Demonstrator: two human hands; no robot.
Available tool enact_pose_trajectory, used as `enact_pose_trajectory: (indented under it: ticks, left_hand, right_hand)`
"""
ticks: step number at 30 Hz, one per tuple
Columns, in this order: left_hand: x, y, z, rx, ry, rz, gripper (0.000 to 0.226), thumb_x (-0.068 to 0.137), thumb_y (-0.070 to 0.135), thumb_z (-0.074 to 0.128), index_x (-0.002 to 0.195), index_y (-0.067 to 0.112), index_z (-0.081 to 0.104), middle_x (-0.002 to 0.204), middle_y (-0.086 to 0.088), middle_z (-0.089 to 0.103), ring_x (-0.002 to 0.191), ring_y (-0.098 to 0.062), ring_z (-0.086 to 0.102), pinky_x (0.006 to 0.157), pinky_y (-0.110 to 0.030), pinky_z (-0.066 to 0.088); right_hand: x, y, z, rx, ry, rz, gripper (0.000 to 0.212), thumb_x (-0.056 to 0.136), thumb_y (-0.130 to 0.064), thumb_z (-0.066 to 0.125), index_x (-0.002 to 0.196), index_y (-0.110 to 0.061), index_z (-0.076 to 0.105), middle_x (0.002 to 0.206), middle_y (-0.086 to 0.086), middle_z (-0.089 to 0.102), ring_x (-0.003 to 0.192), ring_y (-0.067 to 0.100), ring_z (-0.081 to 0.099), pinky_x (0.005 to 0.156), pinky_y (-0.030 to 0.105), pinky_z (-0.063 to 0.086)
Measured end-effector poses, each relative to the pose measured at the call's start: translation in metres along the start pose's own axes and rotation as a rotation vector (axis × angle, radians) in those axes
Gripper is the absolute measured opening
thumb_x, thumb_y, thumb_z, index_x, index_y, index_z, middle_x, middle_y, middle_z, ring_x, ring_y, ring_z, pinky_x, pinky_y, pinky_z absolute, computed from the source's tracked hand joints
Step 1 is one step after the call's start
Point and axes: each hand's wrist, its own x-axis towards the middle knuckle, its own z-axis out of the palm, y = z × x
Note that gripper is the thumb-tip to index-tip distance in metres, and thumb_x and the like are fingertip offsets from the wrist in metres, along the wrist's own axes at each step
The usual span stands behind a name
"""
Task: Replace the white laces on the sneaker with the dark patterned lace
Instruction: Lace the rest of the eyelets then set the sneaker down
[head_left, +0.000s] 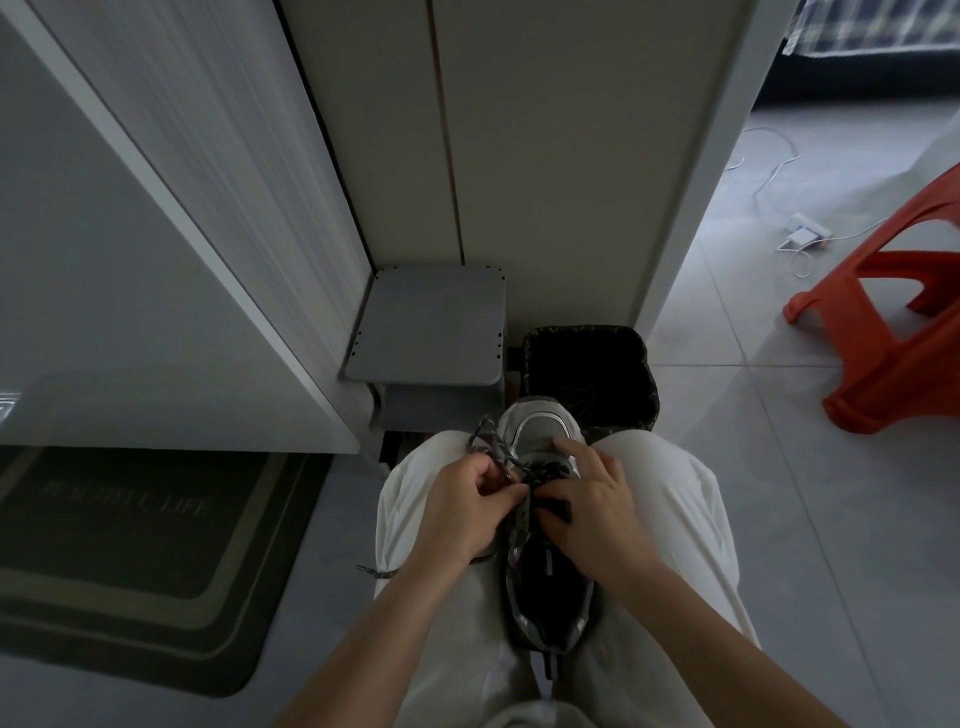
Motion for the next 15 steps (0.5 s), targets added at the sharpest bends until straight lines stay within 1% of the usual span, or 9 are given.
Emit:
enact_pose_trajectory:
  ticks: [3,4,6,8,10,11,12,13,15]
  left_hand:
    - [0.001,-0.002,0.001,0.127,0.010,0.030,0.025,0.074,0.023,0.077,0.062,0.027,0.056,0.059,0.008,0.061,0.057,-0.003,0.056,0.055,-0.013,0.044]
    - [0.002,-0.003,0.002,0.150,0.010,0.034,0.028,0.074,0.024,0.077,0.060,0.027,0.053,0.057,0.009,0.058,0.054,-0.001,0.053,0.053,-0.013,0.041]
    - [0.003,-0.005,0.004,0.151,-0.019,0.025,0.028,0.076,0.025,0.076,0.062,0.027,0.051,0.059,0.010,0.057,0.056,-0.003,0.053,0.057,-0.016,0.043]
    - [0.003,-0.007,0.004,0.116,-0.090,-0.004,0.023,0.075,0.032,0.075,0.070,0.029,0.053,0.066,0.011,0.061,0.063,-0.002,0.058,0.063,-0.019,0.047]
    - [0.001,-0.007,0.002,0.056,-0.203,-0.039,0.028,0.069,0.041,0.076,0.080,0.033,0.052,0.074,0.015,0.063,0.071,0.005,0.061,0.063,-0.012,0.047]
    - [-0.001,-0.007,0.001,0.047,-0.258,-0.049,0.031,0.067,0.042,0.076,0.084,0.034,0.050,0.079,0.016,0.063,0.073,0.007,0.061,0.063,-0.011,0.047]
    - [-0.002,-0.008,0.000,0.071,-0.295,-0.050,0.033,0.067,0.041,0.074,0.086,0.035,0.049,0.083,0.014,0.064,0.076,0.006,0.062,0.065,-0.011,0.047]
    - [-0.002,-0.009,-0.002,0.114,-0.309,-0.043,0.032,0.067,0.039,0.072,0.087,0.035,0.048,0.085,0.012,0.064,0.077,0.003,0.062,0.067,-0.014,0.048]
    - [-0.002,-0.011,-0.003,0.193,-0.261,-0.023,0.028,0.066,0.038,0.068,0.082,0.034,0.046,0.082,0.011,0.062,0.074,-0.001,0.060,0.064,-0.016,0.044]
  right_hand:
    - [0.002,0.000,0.002,0.022,0.033,0.015,0.015,0.081,-0.029,0.067,0.095,-0.031,0.074,0.147,-0.003,0.034,0.127,0.026,0.026,0.101,0.040,0.034]
    - [0.003,-0.001,0.003,0.027,0.045,0.022,0.014,0.080,-0.027,0.068,0.093,-0.030,0.075,0.146,-0.002,0.036,0.127,0.027,0.027,0.101,0.041,0.035]
    - [0.004,-0.001,0.005,0.039,0.068,0.028,0.011,0.078,-0.024,0.070,0.087,-0.028,0.076,0.144,0.000,0.040,0.125,0.028,0.030,0.099,0.043,0.036]
    - [0.005,0.000,0.004,0.052,0.069,0.031,0.008,0.077,-0.022,0.071,0.082,-0.025,0.076,0.143,-0.001,0.041,0.125,0.027,0.031,0.098,0.043,0.036]
    - [0.006,0.002,0.002,0.061,0.055,0.032,0.009,0.075,-0.019,0.071,0.079,-0.025,0.076,0.144,-0.003,0.041,0.125,0.024,0.031,0.098,0.042,0.035]
    - [0.006,0.003,0.001,0.063,0.055,0.033,0.009,0.074,-0.020,0.071,0.078,-0.026,0.075,0.143,-0.005,0.041,0.126,0.024,0.031,0.099,0.042,0.035]
    - [0.005,0.003,0.000,0.062,0.064,0.029,0.008,0.073,-0.022,0.072,0.077,-0.028,0.075,0.143,-0.007,0.041,0.126,0.023,0.031,0.099,0.041,0.035]
    - [0.003,0.002,-0.002,0.058,0.078,0.018,0.007,0.073,-0.024,0.073,0.075,-0.030,0.075,0.141,-0.009,0.042,0.125,0.022,0.031,0.099,0.038,0.034]
    - [-0.001,0.001,-0.009,0.048,0.120,-0.016,0.009,0.069,-0.025,0.077,0.071,-0.033,0.075,0.137,-0.010,0.047,0.123,0.023,0.034,0.096,0.034,0.032]
